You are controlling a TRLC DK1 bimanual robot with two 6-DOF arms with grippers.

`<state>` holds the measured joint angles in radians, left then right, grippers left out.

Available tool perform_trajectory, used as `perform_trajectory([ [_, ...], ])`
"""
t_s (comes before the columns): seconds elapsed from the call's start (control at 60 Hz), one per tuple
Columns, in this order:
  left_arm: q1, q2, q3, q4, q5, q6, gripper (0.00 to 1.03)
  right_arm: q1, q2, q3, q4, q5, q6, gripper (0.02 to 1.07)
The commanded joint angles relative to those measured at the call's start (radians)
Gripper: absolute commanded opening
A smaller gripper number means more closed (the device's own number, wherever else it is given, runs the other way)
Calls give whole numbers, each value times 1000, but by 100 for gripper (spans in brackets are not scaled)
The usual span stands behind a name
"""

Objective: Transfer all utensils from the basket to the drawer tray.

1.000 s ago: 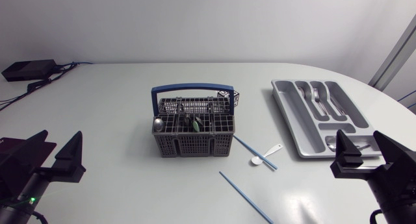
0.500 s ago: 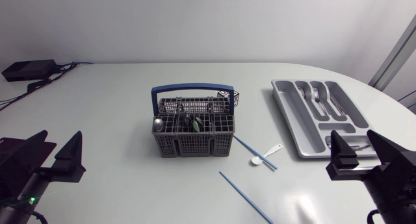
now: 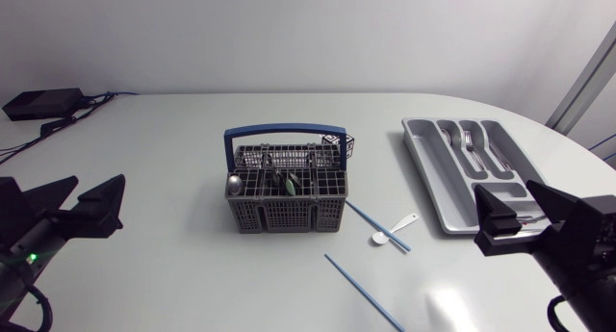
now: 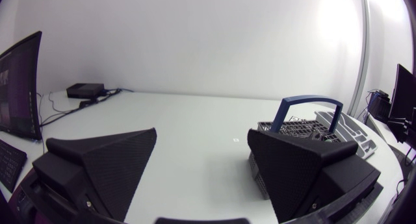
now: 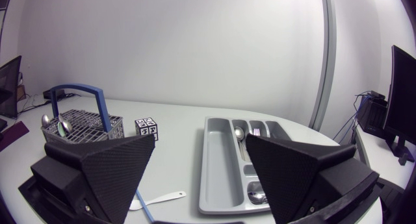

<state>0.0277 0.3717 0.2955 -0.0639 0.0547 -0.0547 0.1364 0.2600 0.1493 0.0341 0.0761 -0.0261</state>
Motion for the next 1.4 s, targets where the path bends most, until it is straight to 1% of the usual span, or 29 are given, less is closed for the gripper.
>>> perform_trajectory([
  [0.0, -17, 125, 108, -56, 5, -48, 96, 22, 87, 79, 13, 4, 3, 103],
  [0.033, -26, 174, 148, -97, 5, -48, 96, 31, 119, 108, 3, 4, 3, 103],
  [0.083, -45, 308, 258, -217, 4, -33, 96, 51, 174, 154, -19, 4, 5, 103],
  [0.133, -60, 377, 315, -278, 4, -16, 96, 65, 217, 185, -33, 5, 5, 103],
  [0.15, -69, 421, 349, -315, 4, 9, 96, 69, 232, 197, -40, 7, 5, 103],
  [0.217, -87, 512, 421, -396, 4, 75, 96, 94, 306, 245, -74, 14, 9, 103],
  [0.233, -89, 547, 452, -424, 5, 121, 97, 100, 320, 254, -83, 17, 15, 103],
  [0.283, -97, 595, 488, -455, 10, 171, 97, 111, 363, 292, -128, 24, 25, 103],
  [0.35, -123, 654, 537, -498, 14, 191, 97, 121, 429, 352, -200, 24, 32, 103],
  [0.4, -129, 699, 568, -524, 33, 191, 97, 126, 501, 412, -277, 24, 32, 103],
  [0.467, -130, 765, 614, -571, 106, 196, 96, 146, 576, 473, -364, 14, 25, 103],
  [0.5, -130, 773, 619, -577, 117, 197, 96, 166, 604, 496, -401, 10, 12, 103],
  [0.517, -134, 793, 634, -587, 142, 199, 96, 177, 617, 506, -418, 5, 3, 103],
  [0.55, -137, 809, 645, -594, 151, 204, 96, 190, 636, 518, -441, -6, -12, 103],
  [0.6, -141, 834, 663, -608, 175, 210, 96, 215, 665, 530, -473, -41, -47, 103],
  [0.633, -141, 842, 671, -610, 198, 211, 96, 223, 683, 532, -490, -87, -103, 103],
  [0.65, -141, 845, 676, -610, 215, 213, 96, 223, 697, 535, -510, -139, -143, 103],
  [0.683, -144, 848, 680, -610, 231, 214, 96, 223, 717, 541, -534, -197, -181, 102],
  [0.7, -146, 848, 685, -610, 235, 216, 96, 223, 728, 546, -540, -205, -186, 102],
  [0.767, -173, 854, 695, -623, 272, 230, 96, 281, 809, 572, -602, -203, -195, 102],
  [0.817, -189, 855, 700, -636, 277, 245, 96, 322, 852, 581, -632, -203, -199, 101],
  [0.85, -192, 855, 703, -636, 277, 251, 96, 344, 887, 585, -643, -205, -201, 96],
  [0.9, -201, 857, 709, -636, 286, 257, 96, 378, 933, 588, -654, -208, -201, 94],
  [1.0, -212, 860, 719, -646, 310, 259, 94, 420, 1010, 585, -660, -210, -199, 92],
  [1.133, -268, 869, 717, -646, 312, 253, 92, 456, 1104, 579, -654, -211, -193, 78],
  [1.317, -287, 901, 742, -637, 313, 242, 91, 512, 1188, 565, -652, -208, -184, 78],
  [1.383, -299, 911, 745, -629, 313, 236, 91, 531, 1216, 561, -649, -206, -186, 70],
])
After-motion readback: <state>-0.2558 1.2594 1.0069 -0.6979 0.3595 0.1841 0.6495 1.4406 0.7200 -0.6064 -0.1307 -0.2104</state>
